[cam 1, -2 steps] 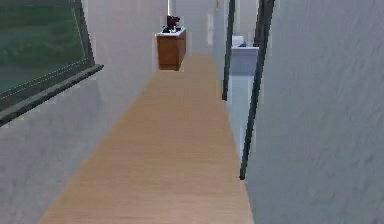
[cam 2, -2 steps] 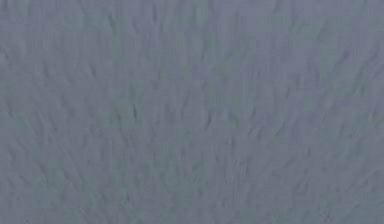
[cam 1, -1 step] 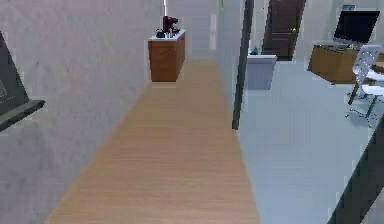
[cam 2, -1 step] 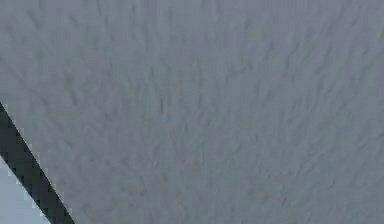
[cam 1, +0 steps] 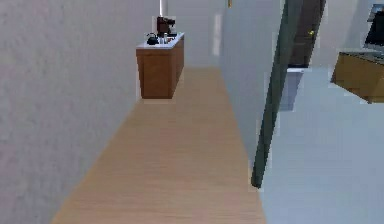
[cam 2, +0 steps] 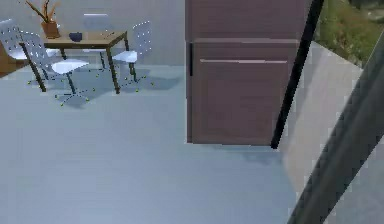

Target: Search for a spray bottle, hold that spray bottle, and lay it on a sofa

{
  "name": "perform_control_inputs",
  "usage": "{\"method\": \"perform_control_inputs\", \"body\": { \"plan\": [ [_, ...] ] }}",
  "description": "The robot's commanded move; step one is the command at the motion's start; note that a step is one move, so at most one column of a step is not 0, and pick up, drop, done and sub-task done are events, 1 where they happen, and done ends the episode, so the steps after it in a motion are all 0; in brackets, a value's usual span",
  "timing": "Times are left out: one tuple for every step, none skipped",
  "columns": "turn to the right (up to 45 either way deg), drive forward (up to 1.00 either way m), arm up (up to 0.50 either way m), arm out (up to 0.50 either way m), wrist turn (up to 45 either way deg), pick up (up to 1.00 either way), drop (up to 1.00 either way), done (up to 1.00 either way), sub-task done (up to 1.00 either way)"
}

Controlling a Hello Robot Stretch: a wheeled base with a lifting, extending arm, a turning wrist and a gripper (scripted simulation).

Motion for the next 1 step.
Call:
{"method": "perform_control_inputs", "body": {
  "plan": [
    [0.0,1.0,0.0,0.0,0.0,0.0,0.0,0.0,0.0]
  ]
}}
